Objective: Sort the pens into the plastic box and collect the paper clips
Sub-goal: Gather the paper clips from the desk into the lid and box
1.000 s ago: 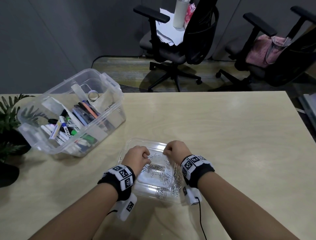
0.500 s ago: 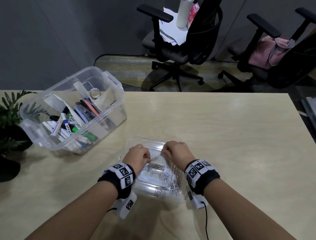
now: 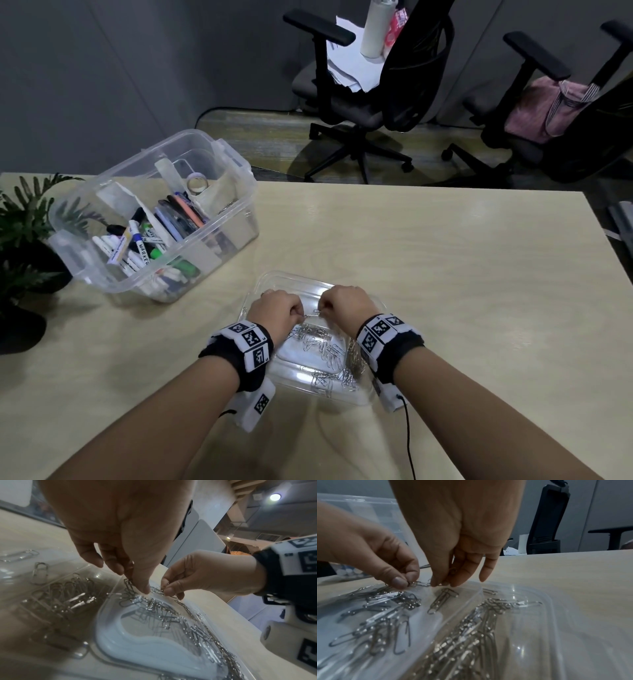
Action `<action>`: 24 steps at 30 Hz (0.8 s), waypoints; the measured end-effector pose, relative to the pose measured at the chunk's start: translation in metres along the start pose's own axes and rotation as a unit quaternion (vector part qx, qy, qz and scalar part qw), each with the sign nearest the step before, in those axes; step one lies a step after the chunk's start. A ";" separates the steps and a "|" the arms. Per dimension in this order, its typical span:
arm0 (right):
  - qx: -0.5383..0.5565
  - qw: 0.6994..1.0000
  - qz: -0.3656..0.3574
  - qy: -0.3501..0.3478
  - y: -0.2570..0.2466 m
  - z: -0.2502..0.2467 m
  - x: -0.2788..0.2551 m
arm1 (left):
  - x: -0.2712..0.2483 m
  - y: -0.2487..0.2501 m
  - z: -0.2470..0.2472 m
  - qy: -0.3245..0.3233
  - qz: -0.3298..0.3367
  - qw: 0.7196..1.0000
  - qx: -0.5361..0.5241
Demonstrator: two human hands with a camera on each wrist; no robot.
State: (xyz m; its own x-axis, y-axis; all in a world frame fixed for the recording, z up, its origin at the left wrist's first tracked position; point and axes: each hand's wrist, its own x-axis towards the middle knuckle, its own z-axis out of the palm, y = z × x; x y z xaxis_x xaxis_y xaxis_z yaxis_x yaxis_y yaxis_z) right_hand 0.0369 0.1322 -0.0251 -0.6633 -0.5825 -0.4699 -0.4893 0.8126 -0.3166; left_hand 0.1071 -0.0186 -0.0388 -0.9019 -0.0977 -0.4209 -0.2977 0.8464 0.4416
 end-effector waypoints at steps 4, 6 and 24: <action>-0.071 0.997 0.006 -0.006 -0.005 0.002 0.003 | -0.002 0.002 -0.001 0.001 0.004 1.000 0.017; -0.103 0.995 -0.008 -0.007 -0.005 0.003 0.001 | -0.003 0.001 -0.002 -0.001 -0.003 1.000 0.006; 0.022 0.952 -0.166 0.255 -0.075 -0.141 0.029 | -0.045 0.006 -0.157 0.282 0.035 0.940 -0.186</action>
State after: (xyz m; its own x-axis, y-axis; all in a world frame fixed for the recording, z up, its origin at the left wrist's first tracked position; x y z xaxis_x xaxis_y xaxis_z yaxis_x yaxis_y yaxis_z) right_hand -0.0251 0.0515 0.1014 -0.6699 -0.7327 0.1198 -0.7035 0.5749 -0.4179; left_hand 0.0962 -0.0911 0.1076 -0.9148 -0.3992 0.0615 -0.2248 0.6297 0.7436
